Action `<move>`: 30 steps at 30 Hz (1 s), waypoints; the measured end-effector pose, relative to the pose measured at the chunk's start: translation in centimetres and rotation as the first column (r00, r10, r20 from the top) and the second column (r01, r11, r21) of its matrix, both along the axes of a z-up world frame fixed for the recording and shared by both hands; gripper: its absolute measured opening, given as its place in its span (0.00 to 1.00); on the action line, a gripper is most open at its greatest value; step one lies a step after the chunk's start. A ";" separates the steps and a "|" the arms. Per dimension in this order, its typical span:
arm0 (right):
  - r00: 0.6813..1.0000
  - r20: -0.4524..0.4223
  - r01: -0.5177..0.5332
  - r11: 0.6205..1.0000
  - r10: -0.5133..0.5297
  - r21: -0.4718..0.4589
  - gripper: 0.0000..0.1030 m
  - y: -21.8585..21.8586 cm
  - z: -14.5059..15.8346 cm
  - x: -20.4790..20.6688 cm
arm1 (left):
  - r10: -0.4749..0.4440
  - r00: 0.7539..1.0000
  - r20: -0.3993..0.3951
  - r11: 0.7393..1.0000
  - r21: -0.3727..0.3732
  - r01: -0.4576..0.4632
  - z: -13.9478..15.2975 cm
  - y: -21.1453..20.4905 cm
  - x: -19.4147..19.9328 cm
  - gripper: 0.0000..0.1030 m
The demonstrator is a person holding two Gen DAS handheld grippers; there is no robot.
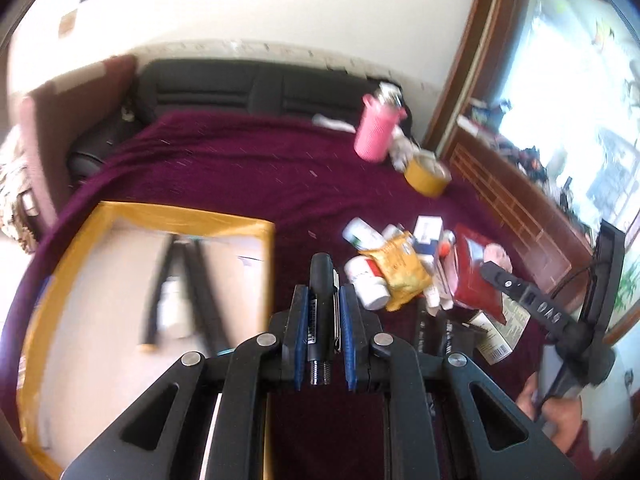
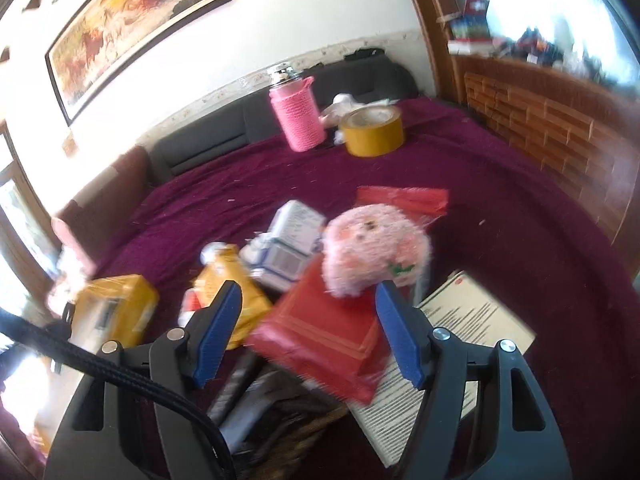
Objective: Organize objects
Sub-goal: 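Grasp a black marker with the left gripper while the right grasps the red-labelled bottle, then place the marker and red-labelled bottle into the tray and open both grippers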
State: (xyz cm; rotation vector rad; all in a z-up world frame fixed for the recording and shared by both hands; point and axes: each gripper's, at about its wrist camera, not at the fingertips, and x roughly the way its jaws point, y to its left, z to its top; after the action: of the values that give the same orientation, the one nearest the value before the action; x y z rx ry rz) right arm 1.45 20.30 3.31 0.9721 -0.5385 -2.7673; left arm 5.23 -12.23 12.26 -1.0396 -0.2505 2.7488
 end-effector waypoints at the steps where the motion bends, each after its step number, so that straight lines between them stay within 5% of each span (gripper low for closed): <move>1: 0.999 0.016 -0.046 0.999 0.046 -0.016 0.67 -0.6 0.4 -0.3 | 0.017 1.000 -0.015 1.000 -0.001 -0.017 0.2 -0.9 0.4 0.12; 5: 0.926 0.165 -0.322 0.939 0.339 -0.124 0.67 -5.7 0.7 -3.5 | 0.084 0.996 -0.044 0.996 0.030 -0.083 0.1 -4.3 1.8 0.12; 7: 0.892 0.243 -0.360 0.924 0.382 -0.131 0.67 -8.1 -0.3 -5.1 | 0.106 0.994 -0.035 0.993 0.050 -0.104 -0.5 -5.7 2.1 0.12; 11: 0.889 0.365 -0.332 0.938 0.275 0.102 0.67 -12.4 -2.3 -8.3 | 0.137 0.991 -0.010 0.987 0.084 -0.136 -1.8 -8.5 3.0 0.12; 15: 0.900 0.387 -0.313 0.914 0.200 0.257 0.66 -14.5 -3.1 -9.7 | 0.153 0.988 -0.013 0.985 0.089 -0.151 -2.5 -10.5 4.0 0.12; 17: 0.898 0.400 -0.312 0.908 0.185 0.281 0.64 -15.1 -3.5 -10.3 | 0.161 0.987 -0.007 0.982 0.099 -0.159 -3.0 -11.4 4.1 0.12; 20: 0.882 0.443 -0.316 0.899 0.160 0.305 0.42 -15.9 -4.5 -10.9 | 0.169 0.986 0.000 0.978 0.125 -0.168 -3.5 -12.5 4.3 0.12; 22: 0.859 0.486 -0.325 0.906 0.163 0.270 0.41 -15.8 -5.4 -11.0 | 0.173 0.985 0.000 0.976 0.136 -0.172 -3.7 -13.1 4.6 0.12; 25: 0.871 0.465 -0.313 0.910 0.160 0.272 0.31 -15.3 -5.4 -10.5 | 0.182 0.983 0.006 0.973 0.145 -0.181 -4.1 -13.7 4.8 0.12; 30: 0.884 0.427 -0.289 0.941 0.191 0.177 0.31 -13.6 -4.1 -9.1 | 0.188 0.982 0.031 0.969 0.156 -0.190 -4.4 -14.3 4.7 0.12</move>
State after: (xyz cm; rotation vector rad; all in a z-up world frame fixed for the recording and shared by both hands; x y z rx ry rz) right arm -7.66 6.74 -0.76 1.5692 -0.1164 -2.4463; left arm 9.90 -26.55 7.90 -1.0447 -0.5891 2.8301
